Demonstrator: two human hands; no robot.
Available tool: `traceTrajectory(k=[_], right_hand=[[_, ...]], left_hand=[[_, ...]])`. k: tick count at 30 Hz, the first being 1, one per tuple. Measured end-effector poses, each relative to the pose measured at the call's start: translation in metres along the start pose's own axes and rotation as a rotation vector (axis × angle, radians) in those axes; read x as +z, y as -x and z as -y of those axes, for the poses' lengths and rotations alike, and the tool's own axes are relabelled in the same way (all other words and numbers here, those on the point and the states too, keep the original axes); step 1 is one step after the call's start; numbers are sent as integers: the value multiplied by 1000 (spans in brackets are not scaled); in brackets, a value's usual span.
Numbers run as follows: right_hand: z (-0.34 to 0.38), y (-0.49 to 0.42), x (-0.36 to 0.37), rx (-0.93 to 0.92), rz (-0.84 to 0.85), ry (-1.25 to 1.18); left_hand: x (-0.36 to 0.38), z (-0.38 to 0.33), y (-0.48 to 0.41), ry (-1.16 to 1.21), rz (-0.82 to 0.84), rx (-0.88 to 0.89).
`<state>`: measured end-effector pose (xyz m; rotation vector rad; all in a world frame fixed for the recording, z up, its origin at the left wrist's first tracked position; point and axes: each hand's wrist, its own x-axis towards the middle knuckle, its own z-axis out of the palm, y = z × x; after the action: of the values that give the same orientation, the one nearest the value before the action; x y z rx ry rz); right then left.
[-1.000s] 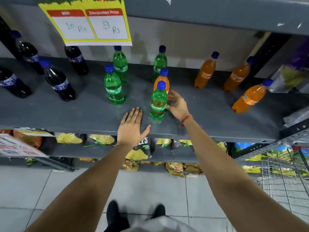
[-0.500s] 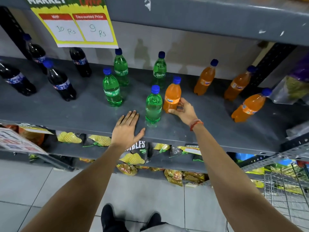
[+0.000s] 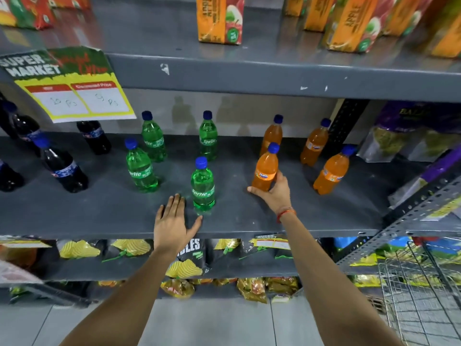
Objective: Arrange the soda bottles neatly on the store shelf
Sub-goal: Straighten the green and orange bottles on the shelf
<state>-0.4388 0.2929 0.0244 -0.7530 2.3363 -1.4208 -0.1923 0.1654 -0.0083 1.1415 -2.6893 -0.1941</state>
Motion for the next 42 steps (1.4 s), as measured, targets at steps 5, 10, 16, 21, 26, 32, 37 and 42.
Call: traceTrajectory(k=[5, 10, 16, 21, 26, 32, 37, 42], right_hand=[[13, 7, 23, 76, -299, -27], [5, 7, 11, 34, -296, -59], [-6, 3, -15, 42, -301, -33], [-7, 7, -13, 87, -348, -14], [-6, 7, -5, 146, -416, -20], [-15, 9, -6, 78, -376, 9], [-19, 8, -7, 66, -353, 7], [-17, 5, -8, 69, -346, 6]], left_hand=[[-4, -3, -1, 23, -21, 16], [-6, -4, 0, 32, -23, 27], [-6, -2, -1, 22, -4, 12], [-6, -3, 0, 53, -6, 16], [-5, -3, 1, 52, 3, 11], [-3, -2, 0, 39, -1, 6], [0, 0, 0, 39, -15, 11], [1, 0, -1, 39, -27, 21]])
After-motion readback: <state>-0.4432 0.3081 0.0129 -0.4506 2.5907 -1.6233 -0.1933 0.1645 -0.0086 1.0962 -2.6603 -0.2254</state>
